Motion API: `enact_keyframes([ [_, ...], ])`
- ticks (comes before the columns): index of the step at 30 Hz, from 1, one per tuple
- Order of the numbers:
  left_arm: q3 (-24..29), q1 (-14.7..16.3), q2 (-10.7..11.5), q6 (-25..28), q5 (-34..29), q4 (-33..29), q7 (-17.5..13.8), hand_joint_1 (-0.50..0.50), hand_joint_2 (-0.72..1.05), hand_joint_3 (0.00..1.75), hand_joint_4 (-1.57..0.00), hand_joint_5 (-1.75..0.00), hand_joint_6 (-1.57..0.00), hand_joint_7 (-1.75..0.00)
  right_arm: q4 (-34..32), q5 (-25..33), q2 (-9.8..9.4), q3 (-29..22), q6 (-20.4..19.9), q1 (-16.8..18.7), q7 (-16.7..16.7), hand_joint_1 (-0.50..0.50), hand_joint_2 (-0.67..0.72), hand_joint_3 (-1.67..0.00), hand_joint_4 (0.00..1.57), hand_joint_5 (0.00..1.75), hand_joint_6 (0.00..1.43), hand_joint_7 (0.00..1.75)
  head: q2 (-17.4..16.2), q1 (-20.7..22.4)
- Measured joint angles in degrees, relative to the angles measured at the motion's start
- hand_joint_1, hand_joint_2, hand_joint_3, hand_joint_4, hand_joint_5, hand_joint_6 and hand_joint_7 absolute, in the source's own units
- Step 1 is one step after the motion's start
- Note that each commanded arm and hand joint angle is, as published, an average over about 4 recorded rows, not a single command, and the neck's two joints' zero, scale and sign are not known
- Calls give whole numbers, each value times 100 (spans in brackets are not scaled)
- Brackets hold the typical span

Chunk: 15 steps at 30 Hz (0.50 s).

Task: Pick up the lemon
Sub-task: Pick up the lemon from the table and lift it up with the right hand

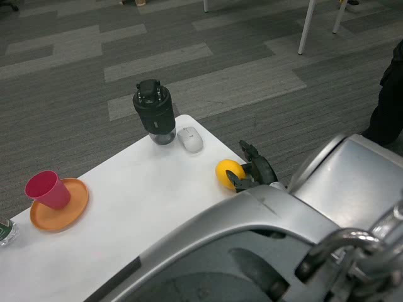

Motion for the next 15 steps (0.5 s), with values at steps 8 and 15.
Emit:
enact_keyframes([
  [8,0,0,0,0,0,0,0,50,96,9,0,0,0,0,2,52,-1,-39,0,0,2,-25,11,-24,0,145,0,0,1,4],
  [15,0,0,0,0,0,0,0,50,96,9,0,0,0,0,23,66,-1,-39,0,0,2,-25,8,-24,0,145,0,0,-6,18],
])
